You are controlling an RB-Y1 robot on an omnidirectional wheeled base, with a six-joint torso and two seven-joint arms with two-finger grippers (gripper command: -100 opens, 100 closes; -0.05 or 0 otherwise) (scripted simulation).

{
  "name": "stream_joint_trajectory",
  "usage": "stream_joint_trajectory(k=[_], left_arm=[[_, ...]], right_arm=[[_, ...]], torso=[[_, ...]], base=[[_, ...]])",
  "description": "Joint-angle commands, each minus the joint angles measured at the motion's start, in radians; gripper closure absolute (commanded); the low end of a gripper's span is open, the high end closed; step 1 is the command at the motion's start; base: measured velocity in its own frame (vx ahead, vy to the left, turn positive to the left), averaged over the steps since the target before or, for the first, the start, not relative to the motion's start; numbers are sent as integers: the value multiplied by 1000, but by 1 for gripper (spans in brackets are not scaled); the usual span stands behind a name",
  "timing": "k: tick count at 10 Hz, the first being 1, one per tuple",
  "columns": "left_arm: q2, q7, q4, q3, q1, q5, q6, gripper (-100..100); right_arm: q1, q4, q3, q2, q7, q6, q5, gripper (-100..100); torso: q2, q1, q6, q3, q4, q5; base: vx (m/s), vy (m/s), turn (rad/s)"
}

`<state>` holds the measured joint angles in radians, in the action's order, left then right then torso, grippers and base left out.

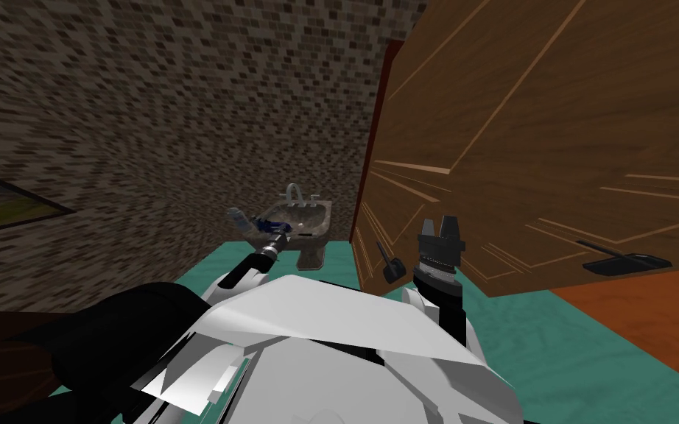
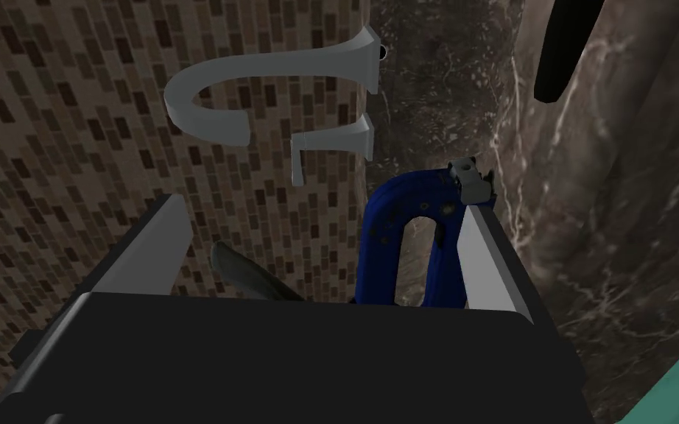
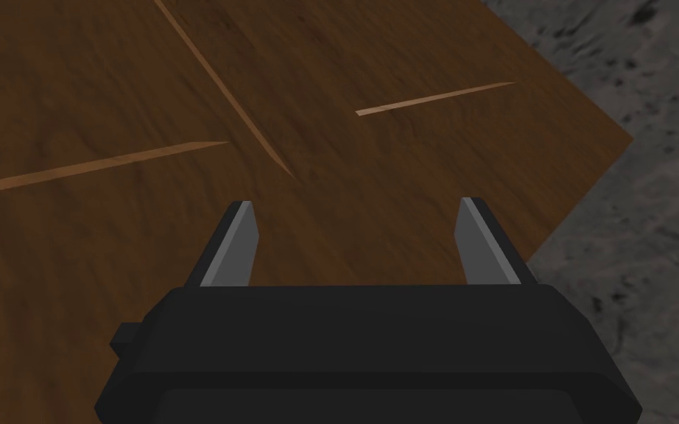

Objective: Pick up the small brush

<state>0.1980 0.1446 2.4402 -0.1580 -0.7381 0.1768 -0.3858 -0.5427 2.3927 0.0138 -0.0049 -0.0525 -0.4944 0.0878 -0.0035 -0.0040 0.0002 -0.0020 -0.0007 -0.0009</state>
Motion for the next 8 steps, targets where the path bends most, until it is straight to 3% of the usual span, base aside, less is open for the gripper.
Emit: stream_joint_trajectory(k=[1, 6, 7, 8], left_arm=[[7, 10, 0, -1, 0, 8, -32, -100], [67, 62, -2, 2, -9, 64, -164, -100], [67, 62, -2, 2, -9, 64, -169, -100], [90, 80, -3, 5, -9, 83, -211, -100]], right_arm=[[0, 0, 0, 0, 0, 0, 0, 0], [0, 0, 0, 0, 0, 0, 0, 0], [0, 0, 0, 0, 0, 0, 0, 0], [0, 0, 0, 0, 0, 0, 0, 0]], torso=[[0, 0, 0, 0, 0, 0], [-1, 1, 0, -1, 0, 0], [-1, 1, 0, -1, 0, 0], [-1, 1, 0, -1, 0, 0]], base=[[23, -26, 21], [34, -25, 26], [32, -20, 23], [41, -17, 29]])
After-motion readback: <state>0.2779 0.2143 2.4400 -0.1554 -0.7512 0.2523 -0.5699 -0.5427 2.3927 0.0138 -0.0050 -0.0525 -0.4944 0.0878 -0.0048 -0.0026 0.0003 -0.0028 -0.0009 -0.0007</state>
